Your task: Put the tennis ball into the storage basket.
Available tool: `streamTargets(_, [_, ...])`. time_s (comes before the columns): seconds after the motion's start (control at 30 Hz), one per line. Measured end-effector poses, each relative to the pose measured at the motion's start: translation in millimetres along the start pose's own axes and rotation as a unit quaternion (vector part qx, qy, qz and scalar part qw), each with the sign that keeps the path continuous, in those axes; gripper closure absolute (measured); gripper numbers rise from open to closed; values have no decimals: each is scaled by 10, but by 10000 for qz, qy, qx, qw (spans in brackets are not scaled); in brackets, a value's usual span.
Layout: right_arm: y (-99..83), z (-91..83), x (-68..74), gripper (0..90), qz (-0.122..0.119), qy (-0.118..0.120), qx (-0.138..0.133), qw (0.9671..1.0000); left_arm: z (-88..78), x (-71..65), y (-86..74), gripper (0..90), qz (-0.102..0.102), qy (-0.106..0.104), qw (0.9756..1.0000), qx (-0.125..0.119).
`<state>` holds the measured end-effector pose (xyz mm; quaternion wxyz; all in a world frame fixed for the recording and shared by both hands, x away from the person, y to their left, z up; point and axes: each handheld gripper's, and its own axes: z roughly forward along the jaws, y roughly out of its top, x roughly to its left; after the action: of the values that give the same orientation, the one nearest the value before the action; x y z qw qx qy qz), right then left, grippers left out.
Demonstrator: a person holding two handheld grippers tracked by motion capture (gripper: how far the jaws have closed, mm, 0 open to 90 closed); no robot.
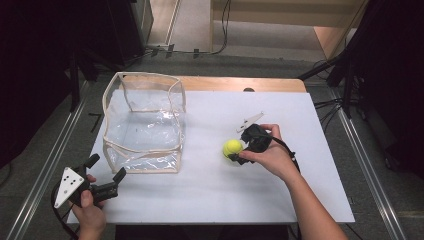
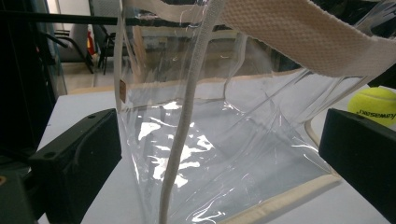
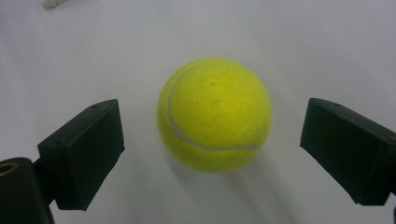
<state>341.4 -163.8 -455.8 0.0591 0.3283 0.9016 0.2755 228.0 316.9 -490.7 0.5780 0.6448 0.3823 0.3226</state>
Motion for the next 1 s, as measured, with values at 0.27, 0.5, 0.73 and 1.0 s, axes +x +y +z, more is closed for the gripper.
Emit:
streamTargets(0.27, [34, 72, 7, 112, 30, -55, 157, 9999, 0, 0, 0, 0, -7, 3, 10000, 1])
streamTargets(0.5, [51, 140, 5, 116, 79, -5, 313, 9995, 0, 0, -1, 0, -7, 4, 10000, -2])
streamTargets(0.73, [68, 190, 2, 128, 129, -52, 441, 9989, 2, -2, 0, 0, 3, 5, 10000, 0])
streamTargets(1.0, [110, 232, 3, 154, 159, -60, 524, 9985, 3, -1, 0, 0, 8, 1, 10000, 8])
